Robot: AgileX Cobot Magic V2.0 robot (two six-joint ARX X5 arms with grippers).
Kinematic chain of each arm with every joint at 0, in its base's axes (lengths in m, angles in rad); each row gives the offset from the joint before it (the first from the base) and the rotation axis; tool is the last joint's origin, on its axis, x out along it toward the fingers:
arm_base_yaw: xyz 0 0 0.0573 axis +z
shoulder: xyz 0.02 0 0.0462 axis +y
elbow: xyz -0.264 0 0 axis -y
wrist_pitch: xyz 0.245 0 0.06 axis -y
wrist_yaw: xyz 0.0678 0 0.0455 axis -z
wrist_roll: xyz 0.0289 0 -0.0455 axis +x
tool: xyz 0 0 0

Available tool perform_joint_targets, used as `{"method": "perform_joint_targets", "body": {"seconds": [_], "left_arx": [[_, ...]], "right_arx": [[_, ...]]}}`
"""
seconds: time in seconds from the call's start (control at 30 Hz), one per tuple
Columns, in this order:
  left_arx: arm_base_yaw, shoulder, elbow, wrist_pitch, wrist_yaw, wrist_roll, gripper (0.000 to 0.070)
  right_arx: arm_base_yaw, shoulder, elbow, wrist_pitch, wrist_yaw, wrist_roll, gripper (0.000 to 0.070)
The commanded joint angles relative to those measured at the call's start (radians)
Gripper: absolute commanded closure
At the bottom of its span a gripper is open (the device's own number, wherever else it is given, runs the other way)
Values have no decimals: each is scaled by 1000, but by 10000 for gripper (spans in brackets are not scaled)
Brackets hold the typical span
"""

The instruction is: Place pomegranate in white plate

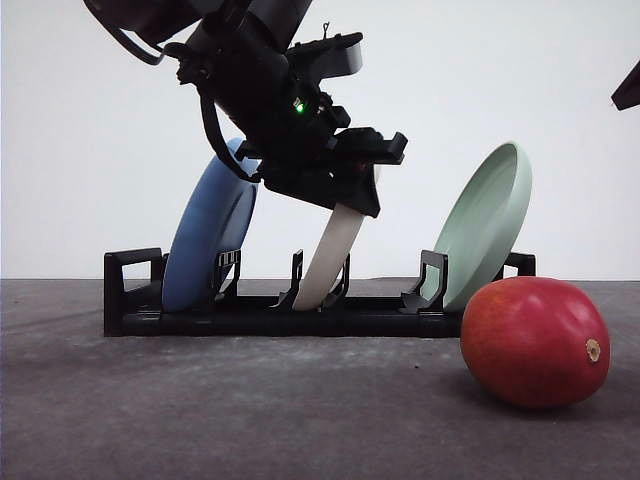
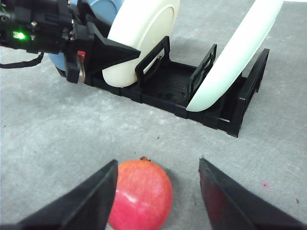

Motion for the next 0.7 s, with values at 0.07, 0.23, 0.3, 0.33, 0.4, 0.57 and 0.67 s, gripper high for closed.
{"method": "perform_joint_targets", "body": {"seconds": [0.07,0.23,0.3,0.33,0.4,0.57,0.67], "left_arx": [[-16,-13,26,9,-4,-8,628],[-16,-15,26,9,-4,-83,685],[-16,-22,26,7,-3,-126,685],[-16,-26,26,6,-3,-147,685],[-16,-38,26,6,-3,-181,686],[-16,-93,26,0,-3,-239,686],[-16,-139,26,-15,-3,-267,686]], "right_arx": [[4,1,16,11,0,-11,361],[4,2,16,11,0,-11,361],[4,2,16,11,0,-11,361],[4,2,16,11,0,-11,362],[4,2,16,11,0,-11,361],[4,2,16,11,0,-11,361],[4,2,16,11,0,-11,361]]}}
